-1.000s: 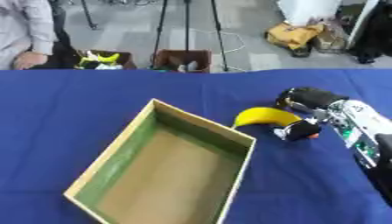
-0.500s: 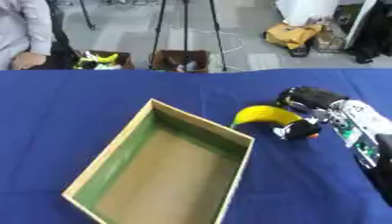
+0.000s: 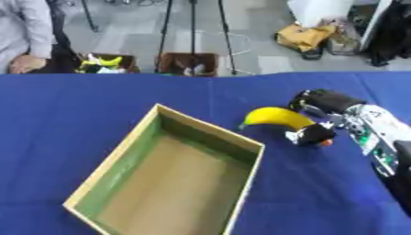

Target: Pick up objects on the table and place them in the box.

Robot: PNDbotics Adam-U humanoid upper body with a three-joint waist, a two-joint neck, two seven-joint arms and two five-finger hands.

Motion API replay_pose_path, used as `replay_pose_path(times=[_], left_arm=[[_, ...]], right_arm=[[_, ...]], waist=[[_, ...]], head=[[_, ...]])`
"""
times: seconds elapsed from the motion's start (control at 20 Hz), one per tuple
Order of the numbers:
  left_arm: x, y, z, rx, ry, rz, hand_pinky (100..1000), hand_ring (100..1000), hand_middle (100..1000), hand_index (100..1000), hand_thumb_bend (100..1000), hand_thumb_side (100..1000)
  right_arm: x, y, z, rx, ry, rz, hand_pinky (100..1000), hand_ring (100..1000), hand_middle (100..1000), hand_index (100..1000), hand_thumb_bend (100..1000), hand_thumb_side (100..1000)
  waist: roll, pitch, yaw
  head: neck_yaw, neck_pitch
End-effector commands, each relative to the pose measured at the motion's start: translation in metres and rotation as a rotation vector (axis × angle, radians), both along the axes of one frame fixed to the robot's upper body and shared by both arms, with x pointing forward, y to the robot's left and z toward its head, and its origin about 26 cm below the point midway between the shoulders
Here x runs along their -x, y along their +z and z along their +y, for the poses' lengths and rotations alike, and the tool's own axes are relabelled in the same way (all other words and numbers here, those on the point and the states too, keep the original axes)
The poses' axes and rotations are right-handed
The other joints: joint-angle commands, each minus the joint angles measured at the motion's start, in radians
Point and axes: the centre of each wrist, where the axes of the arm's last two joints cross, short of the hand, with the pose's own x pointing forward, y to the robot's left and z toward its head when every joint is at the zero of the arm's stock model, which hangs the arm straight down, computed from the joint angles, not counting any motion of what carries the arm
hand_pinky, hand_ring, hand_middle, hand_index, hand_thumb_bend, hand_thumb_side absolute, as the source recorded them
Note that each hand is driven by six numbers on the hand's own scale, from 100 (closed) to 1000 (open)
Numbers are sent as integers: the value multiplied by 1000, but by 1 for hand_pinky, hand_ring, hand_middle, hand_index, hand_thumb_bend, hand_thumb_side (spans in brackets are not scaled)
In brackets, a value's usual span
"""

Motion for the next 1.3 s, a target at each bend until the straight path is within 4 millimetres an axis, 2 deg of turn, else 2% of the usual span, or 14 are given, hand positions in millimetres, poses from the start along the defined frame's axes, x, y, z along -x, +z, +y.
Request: replay_pose_path(times=[0.05, 0.85, 1.3], left_arm=[[2, 7, 2, -25, 2, -20, 217, 420, 425, 619, 100, 998], [3, 8, 4, -28, 7, -17, 220, 421, 427, 619, 100, 995], [3, 9, 6, -33, 7, -17, 222, 423, 429, 620, 100, 993]], right_arm=[[6, 24, -7, 12, -12, -68, 726, 753, 597, 678, 100, 639], [11, 34, -6, 14, -5, -120, 719, 751, 586, 665, 100, 698], [14, 42, 1, 19, 24, -143, 719, 752, 579, 660, 100, 734]], waist=[[1, -31, -1], [-2, -55, -10], [-11, -75, -15]], head=[[3, -13], [4, -6], [6, 5]])
